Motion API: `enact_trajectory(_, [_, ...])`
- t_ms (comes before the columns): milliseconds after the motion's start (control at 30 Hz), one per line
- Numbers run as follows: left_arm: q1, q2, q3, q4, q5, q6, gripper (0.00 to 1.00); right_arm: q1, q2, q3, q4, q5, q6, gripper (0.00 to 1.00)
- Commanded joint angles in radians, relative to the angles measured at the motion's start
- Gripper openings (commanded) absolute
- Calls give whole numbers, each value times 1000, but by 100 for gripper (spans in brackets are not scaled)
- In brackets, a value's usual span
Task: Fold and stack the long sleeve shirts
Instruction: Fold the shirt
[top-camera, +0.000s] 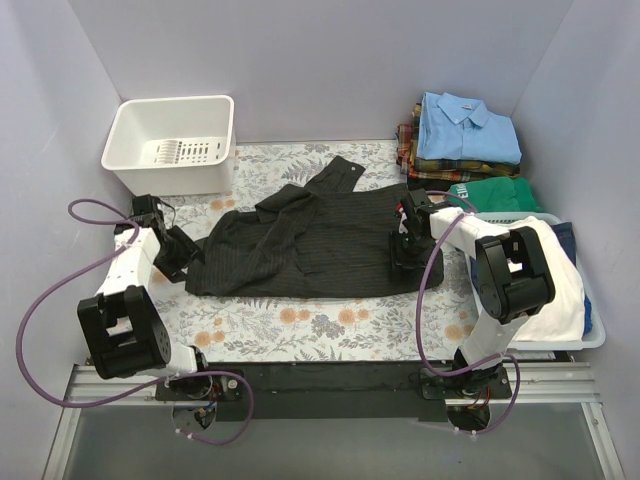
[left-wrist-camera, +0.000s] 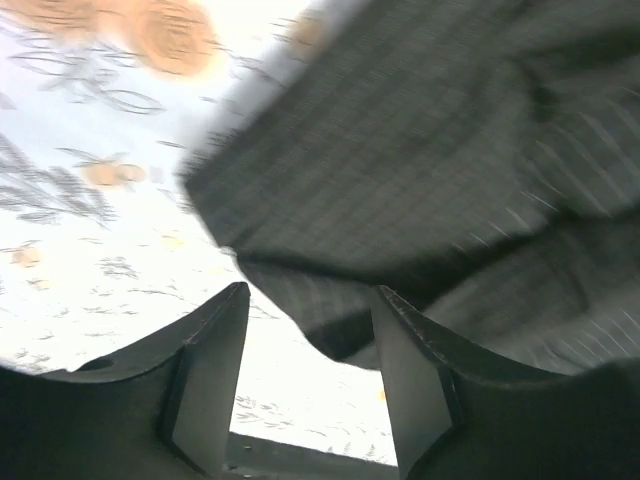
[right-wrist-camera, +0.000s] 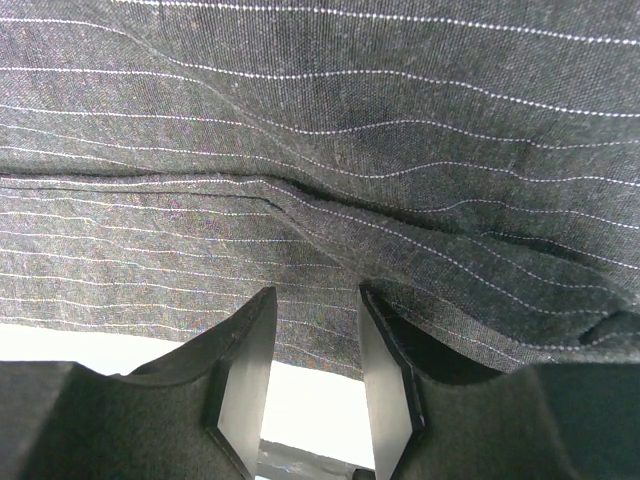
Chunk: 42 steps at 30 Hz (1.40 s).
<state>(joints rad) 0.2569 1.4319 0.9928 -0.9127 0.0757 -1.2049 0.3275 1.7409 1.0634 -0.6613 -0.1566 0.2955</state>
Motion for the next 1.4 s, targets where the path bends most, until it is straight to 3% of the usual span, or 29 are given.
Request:
enact_trajectory(0, [-33,-95,-69,-26,177,-22,51,-7,29,13,-69,55,-22,47])
enact_trajectory(200, [-100,-165,-125,98,311,-22,53,-5,42,32,-77,65,-24,46])
enact_trajectory(333, [-189,-166,-115,205,308,-2,57,-2,51,35,-74,68,-22,46])
enact_trajectory(733, [-209,-27,-141,256,237,-27,56,4,26,38,-75,72,-2,45])
enact_trajectory(1067, [-219,4,-192,265,295,-18,38,4,17,46,-80,86,10,45])
enact_trajectory(1200, [-220,-8,-203,279,332,-31,24,2,17,44,-78,88,13,45])
enact_trajectory(1300, [-225,-8,-191,282,358,-27,1,4,19,44,-80,92,11,45])
enact_trajectory(1367, [-226,-21,-180,281,355,-24,0,4,19,44,-83,94,11,45])
